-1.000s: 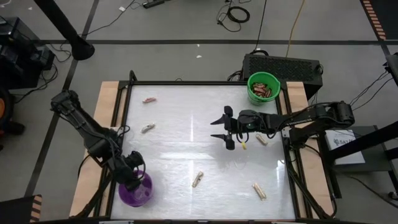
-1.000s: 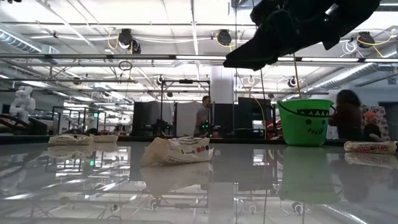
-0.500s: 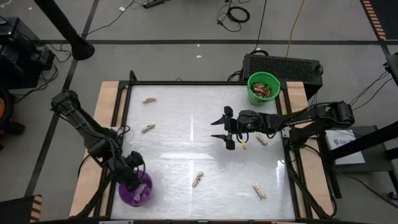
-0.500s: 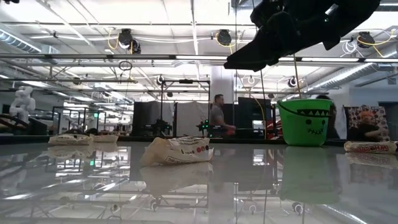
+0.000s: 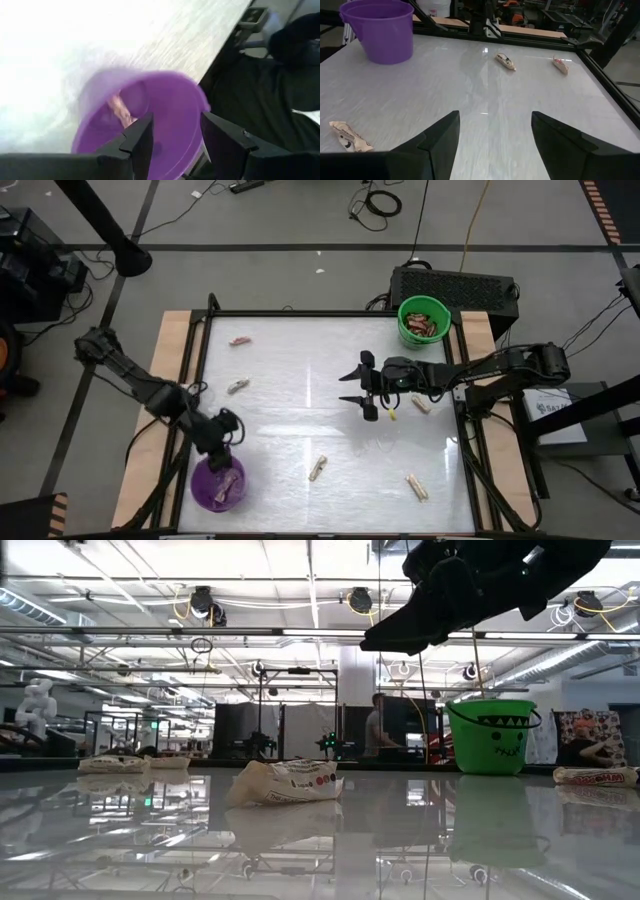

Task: Sort candy by brand, put in halloween buckets
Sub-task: Put the white candy bar into the purple bucket

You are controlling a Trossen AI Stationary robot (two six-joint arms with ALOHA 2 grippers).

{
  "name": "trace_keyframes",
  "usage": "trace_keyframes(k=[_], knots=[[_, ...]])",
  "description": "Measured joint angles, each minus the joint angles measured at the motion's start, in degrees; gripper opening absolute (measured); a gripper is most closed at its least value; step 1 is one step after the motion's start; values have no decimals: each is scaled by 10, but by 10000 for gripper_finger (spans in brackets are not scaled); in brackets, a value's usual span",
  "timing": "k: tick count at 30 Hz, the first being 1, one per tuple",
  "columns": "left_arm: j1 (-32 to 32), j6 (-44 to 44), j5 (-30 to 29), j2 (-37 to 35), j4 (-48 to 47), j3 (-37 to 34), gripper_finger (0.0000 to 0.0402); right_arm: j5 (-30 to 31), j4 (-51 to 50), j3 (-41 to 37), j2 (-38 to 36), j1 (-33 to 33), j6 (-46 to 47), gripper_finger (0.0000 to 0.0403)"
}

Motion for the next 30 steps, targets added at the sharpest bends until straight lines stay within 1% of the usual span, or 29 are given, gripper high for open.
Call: trace_keyframes(k=[2, 4, 6, 8, 9, 10, 13, 15, 17, 19, 22, 26, 28, 30], knots=[[25, 39, -8, -17, -7, 0, 169, 0, 0, 0, 0, 0, -1, 238], [52, 92, -34, -33, -30, 0, 169, 0, 0, 0, 0, 0, -4, 238], [80, 151, -86, -45, -70, 0, 169, 0, 0, 0, 0, 0, -4, 238], [107, 207, -163, -48, -108, 0, 169, 0, 0, 0, 0, 0, -4, 238], [121, 234, -191, -47, -118, 0, 169, 0, 0, 0, 0, 0, -5, 238], [136, 268, -204, -46, -117, 0, 169, 0, 0, 0, 0, 0, -5, 238], [182, 379, -196, -33, -72, 0, 169, 0, 0, 0, 0, 0, -5, 238], [210, 420, -197, -28, -66, 0, 169, 0, 0, 0, 0, 0, -5, 238], [244, 447, -206, -24, -80, 0, 169, 0, 0, 0, 0, 0, -5, 238], [280, 466, -219, -20, -114, 0, 169, 0, 0, 0, 0, 0, -5, 238], [338, 496, -253, -19, -148, 0, 169, 0, -4, 0, 0, 0, -5, 238], [422, 542, -282, -19, -145, -27, 169, 0, -6, 0, 0, 0, -6, 238], [462, 560, -282, -17, -136, -47, 169, 0, -8, 0, 0, 0, -8, 238], [499, 578, -262, -14, -118, -68, 169, 0, -10, 0, 0, 0, -12, 238]])
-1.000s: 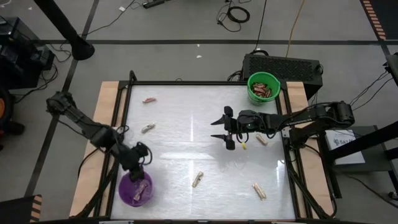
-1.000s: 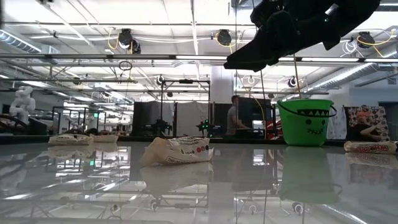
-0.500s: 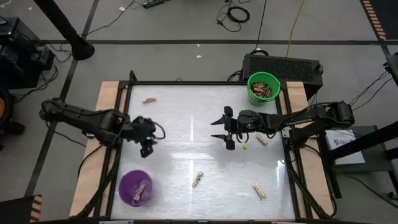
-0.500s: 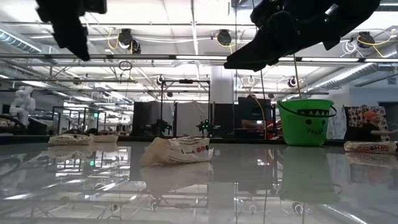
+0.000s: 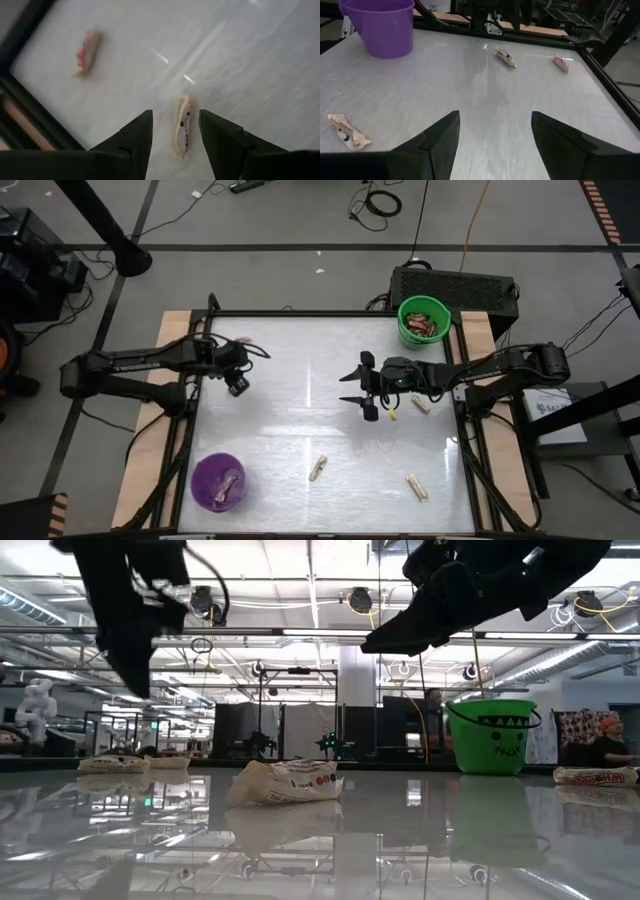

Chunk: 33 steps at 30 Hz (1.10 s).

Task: Sort candy by brand, put in halloween buckets
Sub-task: Put the white candy bar into the purple bucket

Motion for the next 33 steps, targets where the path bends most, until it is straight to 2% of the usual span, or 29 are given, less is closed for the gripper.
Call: trace_keyframes(k=[6, 11, 16, 23, 33], knots=[[59, 38, 41, 2, 44, -60, 169, 0, -8, 0, 0, 0, -7, 238], [76, 35, 48, 15, 57, -67, 169, 0, -13, 0, 0, 0, -7, 238], [82, 36, 92, 58, 100, -86, 169, 0, -13, 0, 0, 0, -7, 238], [82, 42, 91, 153, 110, -90, 169, 0, -13, 0, 0, 0, -7, 238], [82, 60, 91, 213, 145, -89, 169, 0, -13, 0, 0, 0, -7, 238]])
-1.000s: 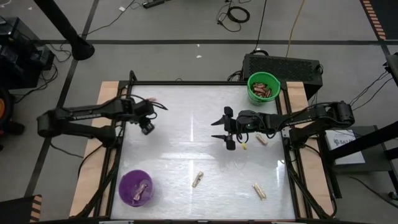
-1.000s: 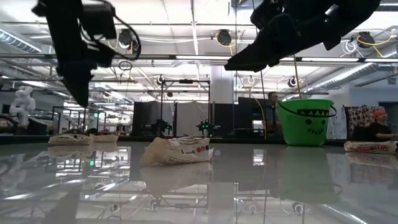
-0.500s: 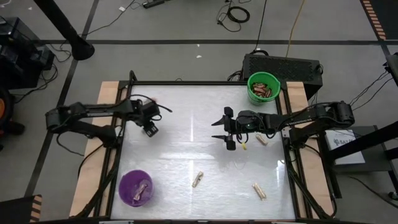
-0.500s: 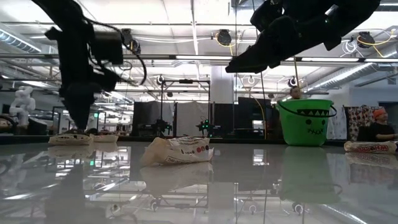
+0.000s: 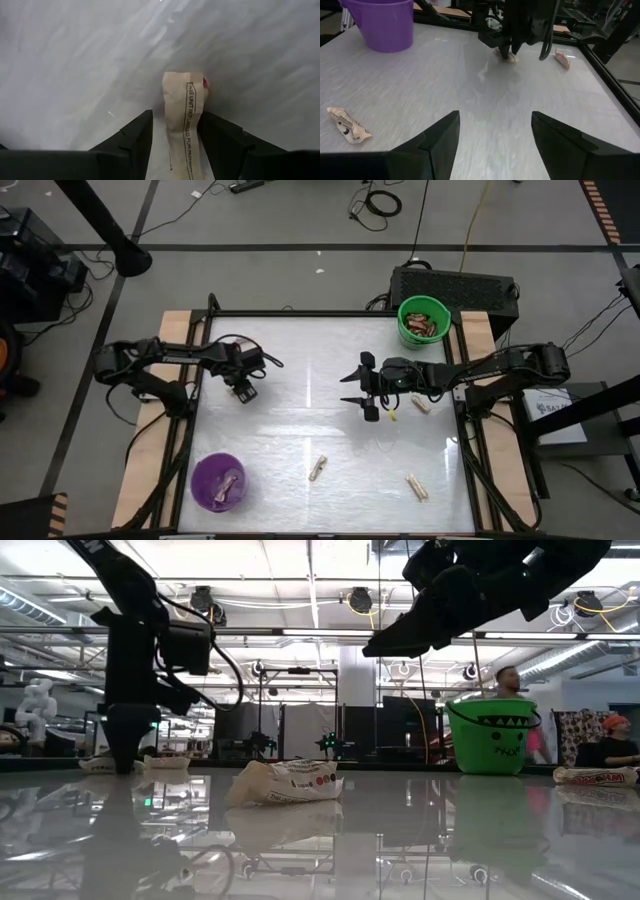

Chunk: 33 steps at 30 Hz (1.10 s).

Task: Sort candy by brand, put in halloween buckets
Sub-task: Put the white candy bar into the purple bucket

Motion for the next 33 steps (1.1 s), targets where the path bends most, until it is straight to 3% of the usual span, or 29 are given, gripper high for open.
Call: trace_keyframes(k=[9, 20, 27, 30, 33], knots=[[1, 12, 18, 3, 7, 0, 162, 0, -2, 0, 0, 0, 0, 238], [0, 9, 48, 5, 2, 13, 66, 0, -2, 0, 0, 0, 0, 238], [-14, -18, 216, 5, -10, 35, 54, 0, -4, 0, 0, 0, 0, 238], [-41, -41, 308, -2, -14, 44, 54, 0, -9, 0, 0, 0, 0, 238], [-86, -77, 352, -20, -14, 62, 54, 0, -12, 0, 0, 0, 7, 238]])
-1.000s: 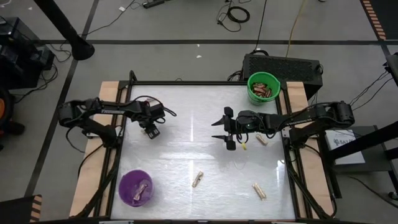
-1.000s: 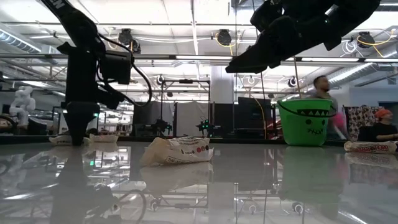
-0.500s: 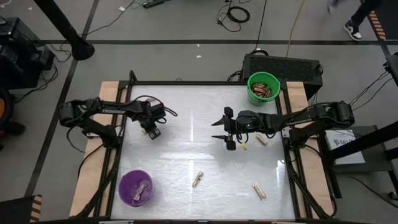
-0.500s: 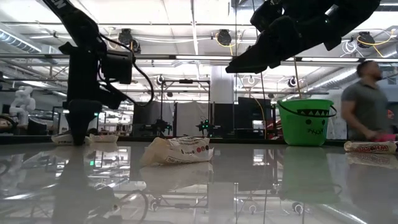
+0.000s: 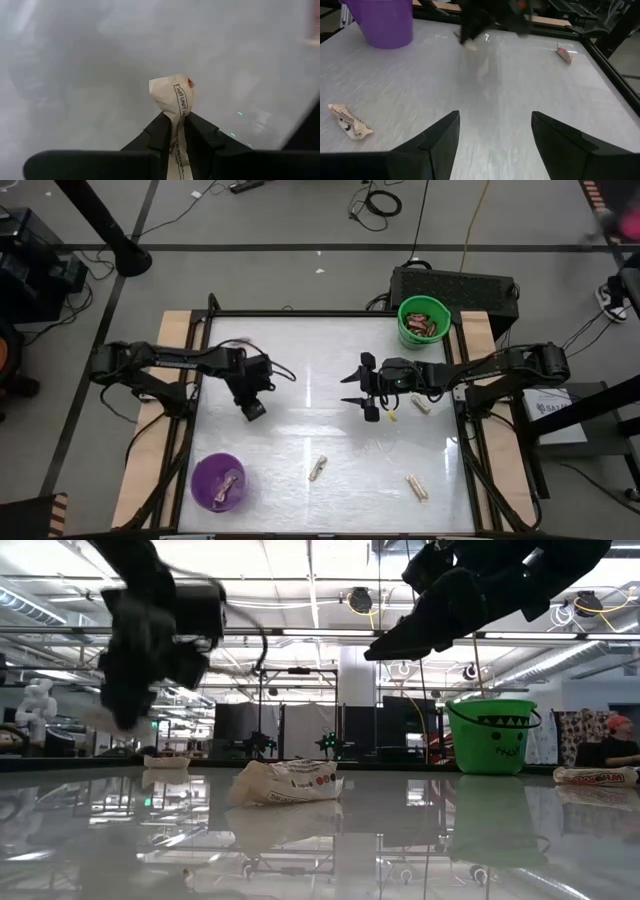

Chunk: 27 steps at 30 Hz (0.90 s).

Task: Sort candy by brand, put in halloween buckets
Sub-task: Put the white candy bar into the purple bucket

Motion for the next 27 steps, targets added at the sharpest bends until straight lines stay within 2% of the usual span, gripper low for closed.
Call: trace_keyframes(k=[5, 7, 13, 20, 27], knots=[[-98, -64, 3, -47, 0, 41, 54, 0, -1, 0, 0, 0, 7, 238], [-139, -94, -14, -66, 12, 55, 54, 0, -1, 0, 0, 1, 8, 238], [-269, -281, -39, -114, 65, 60, 54, 0, -1, 0, 0, 1, 24, 238], [-405, -438, -50, -124, 90, 60, 54, 0, 1, 0, 0, 1, 17, 238], [-493, -507, -108, -124, 88, 60, 54, 0, 11, 0, 0, 1, -9, 238]])
